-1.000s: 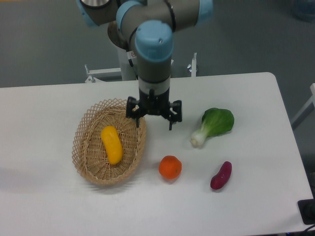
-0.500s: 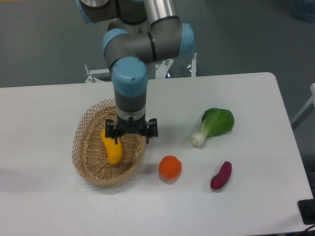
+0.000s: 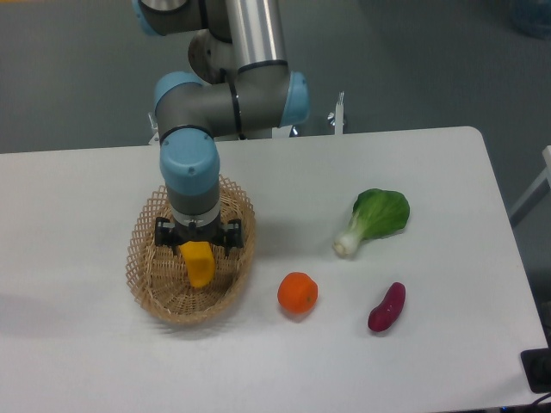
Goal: Pick up the mango from the basket
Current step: 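Lower the gripper onto the yellow mango and close on it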
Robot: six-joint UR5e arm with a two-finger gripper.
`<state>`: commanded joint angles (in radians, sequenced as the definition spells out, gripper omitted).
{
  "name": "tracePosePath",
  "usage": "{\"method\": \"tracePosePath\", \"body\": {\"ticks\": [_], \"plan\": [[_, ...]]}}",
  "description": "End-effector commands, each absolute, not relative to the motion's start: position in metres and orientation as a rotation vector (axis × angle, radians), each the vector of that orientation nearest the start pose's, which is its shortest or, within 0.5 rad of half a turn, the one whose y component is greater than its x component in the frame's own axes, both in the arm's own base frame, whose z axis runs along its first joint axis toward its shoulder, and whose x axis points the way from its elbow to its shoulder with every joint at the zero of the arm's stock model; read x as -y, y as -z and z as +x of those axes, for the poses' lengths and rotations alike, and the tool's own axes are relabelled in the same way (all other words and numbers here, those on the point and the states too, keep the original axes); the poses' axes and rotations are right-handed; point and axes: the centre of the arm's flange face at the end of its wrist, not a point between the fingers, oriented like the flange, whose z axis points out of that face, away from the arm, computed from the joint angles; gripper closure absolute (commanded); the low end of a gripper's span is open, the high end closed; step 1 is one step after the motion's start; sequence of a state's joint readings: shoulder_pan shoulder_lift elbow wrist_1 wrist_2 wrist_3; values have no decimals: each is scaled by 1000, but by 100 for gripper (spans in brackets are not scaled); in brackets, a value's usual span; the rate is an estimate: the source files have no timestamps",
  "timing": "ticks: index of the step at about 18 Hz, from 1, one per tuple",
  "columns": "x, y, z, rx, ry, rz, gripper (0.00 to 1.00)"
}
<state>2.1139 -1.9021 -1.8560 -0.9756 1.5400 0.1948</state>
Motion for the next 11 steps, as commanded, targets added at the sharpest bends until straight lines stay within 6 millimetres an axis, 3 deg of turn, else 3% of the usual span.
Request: {"method": "tracePosePath", "body": {"ticks": [11], "plan": [[-542, -215, -166, 538, 8, -3161, 0]]}}
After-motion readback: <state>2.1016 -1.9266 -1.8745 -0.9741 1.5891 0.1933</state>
